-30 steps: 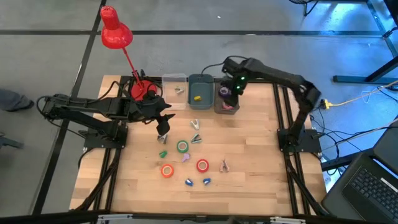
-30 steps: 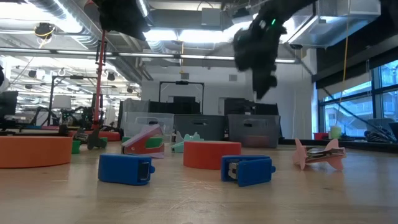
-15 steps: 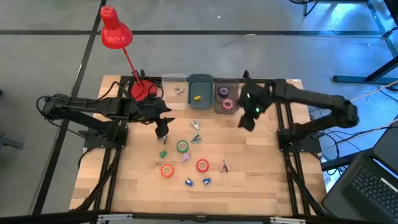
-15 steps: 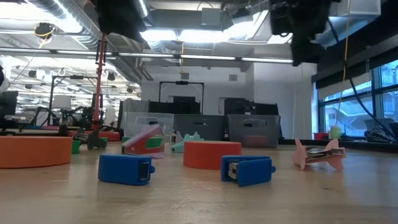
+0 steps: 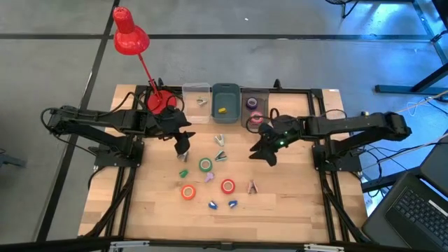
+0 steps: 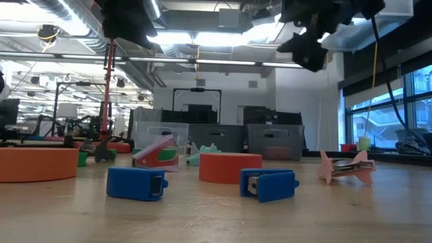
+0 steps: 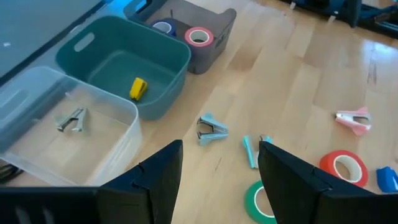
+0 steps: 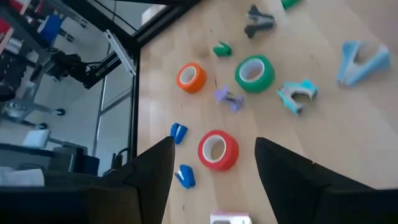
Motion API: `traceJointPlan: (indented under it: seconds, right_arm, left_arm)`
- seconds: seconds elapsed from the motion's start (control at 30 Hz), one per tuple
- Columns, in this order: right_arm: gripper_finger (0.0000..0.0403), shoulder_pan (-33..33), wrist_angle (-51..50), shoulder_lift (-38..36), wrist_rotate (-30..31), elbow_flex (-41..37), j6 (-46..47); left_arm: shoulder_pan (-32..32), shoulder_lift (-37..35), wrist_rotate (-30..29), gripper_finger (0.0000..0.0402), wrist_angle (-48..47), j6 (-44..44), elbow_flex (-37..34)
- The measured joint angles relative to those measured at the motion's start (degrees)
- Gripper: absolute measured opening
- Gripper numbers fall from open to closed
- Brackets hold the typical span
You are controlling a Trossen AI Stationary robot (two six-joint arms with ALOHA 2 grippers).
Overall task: Pick and place Stapler, Stapler remover, tape
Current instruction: Put the top green stapler into the blue bin
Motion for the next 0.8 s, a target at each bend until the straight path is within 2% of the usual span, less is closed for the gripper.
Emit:
traceJointPlan:
  seconds: [0.17, 0.4, 0.47, 0.63, 0.8]
  right_arm:
    - [0.0224, 0.1, -1.1, 0.7, 1.8, 0.6, -2.0]
    - [0.0224, 0.0, -4.7, 0.7, 2.9, 0.6, -1.3]
    - [0.0224, 0.0, -4.6, 0.7, 3.3, 0.6, -1.3]
    - [0.0224, 0.0, -4.6, 0.7, 3.5, 0.6, -1.3]
    - [0.0224, 0.0, -4.6, 0.7, 3.5, 0.6, 0.3]
  left_arm:
    - [0.0, 0.0, 0.0, 0.0200, -3.6, -7.9, 0.0]
    - [0.0, 2.2, -5.9, 0.0200, -23.9, -35.2, 0.0]
    - [0.2, 4.0, -6.0, 0.0200, -27.8, -42.5, 0.0]
    - [2.6, 10.6, -0.1, 0.0200, -29.8, -58.2, 0.0]
    - [5.0, 18.5, 5.2, 0.0200, -29.2, -61.8, 0.0]
